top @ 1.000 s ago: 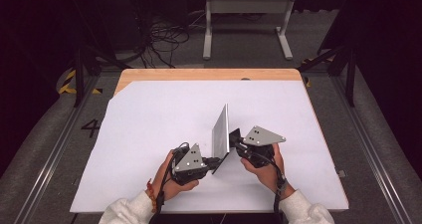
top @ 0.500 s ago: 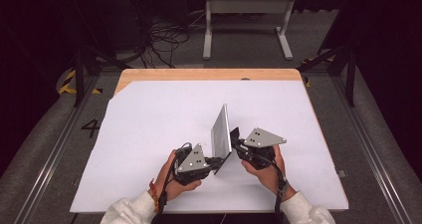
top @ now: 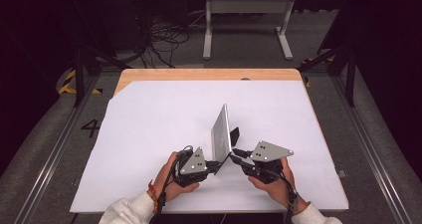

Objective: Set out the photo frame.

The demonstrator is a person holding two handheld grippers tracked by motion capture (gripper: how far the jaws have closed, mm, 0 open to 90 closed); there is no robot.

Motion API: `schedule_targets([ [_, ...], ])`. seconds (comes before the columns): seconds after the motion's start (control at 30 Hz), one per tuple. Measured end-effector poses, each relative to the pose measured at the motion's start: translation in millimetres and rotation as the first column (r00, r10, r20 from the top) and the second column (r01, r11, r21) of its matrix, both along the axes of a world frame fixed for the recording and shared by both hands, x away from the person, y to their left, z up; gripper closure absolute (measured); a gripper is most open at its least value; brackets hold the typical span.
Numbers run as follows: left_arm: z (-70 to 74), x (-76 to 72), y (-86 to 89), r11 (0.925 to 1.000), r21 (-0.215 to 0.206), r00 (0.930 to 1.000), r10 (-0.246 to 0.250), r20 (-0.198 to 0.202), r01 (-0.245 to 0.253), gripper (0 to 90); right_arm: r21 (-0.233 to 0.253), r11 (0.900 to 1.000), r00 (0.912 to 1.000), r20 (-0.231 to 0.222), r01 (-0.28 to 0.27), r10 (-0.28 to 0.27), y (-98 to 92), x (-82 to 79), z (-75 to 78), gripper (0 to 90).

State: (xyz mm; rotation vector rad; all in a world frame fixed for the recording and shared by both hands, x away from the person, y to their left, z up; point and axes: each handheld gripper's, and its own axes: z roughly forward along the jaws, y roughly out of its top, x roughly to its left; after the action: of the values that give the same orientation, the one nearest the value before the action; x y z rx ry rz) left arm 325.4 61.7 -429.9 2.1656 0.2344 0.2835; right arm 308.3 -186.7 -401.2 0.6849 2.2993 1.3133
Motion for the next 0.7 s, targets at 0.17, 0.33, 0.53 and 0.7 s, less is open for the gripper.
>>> schedule_targets([
  [0.17, -0.9, 0.8, -2.2, 0.9999, -0.010, 1.0000, -0.007, -0.006, 0.007, 83.8, 0.008, 1.000, 0.9998, -0.011, -0.014, 0.014, -2.6, -7.9, -0.5, 71.2],
  [0.33, -3.3, 1.0, -9.1, 0.9999, -0.008, 0.9999, -0.013, 0.002, 0.013, 82.9, 0.019, 1.000, 0.9998, -0.016, -0.012, 0.012, -2.3, -10.9, -1.3, 66.6],
  [0.53, -6.3, 3.1, -13.8, 0.9997, -0.016, 0.9998, -0.020, -0.007, 0.020, 81.9, 0.016, 1.000, 0.9997, -0.025, 0.006, -0.005, 2.2, -11.5, -4.7, 60.3],
  [0.7, -9.6, 4.7, -16.3, 0.9998, -0.014, 0.9997, -0.018, -0.018, 0.017, 81.5, 0.029, 0.999, 0.9992, -0.031, 0.028, -0.027, 6.9, -9.9, -6.6, 57.7],
])
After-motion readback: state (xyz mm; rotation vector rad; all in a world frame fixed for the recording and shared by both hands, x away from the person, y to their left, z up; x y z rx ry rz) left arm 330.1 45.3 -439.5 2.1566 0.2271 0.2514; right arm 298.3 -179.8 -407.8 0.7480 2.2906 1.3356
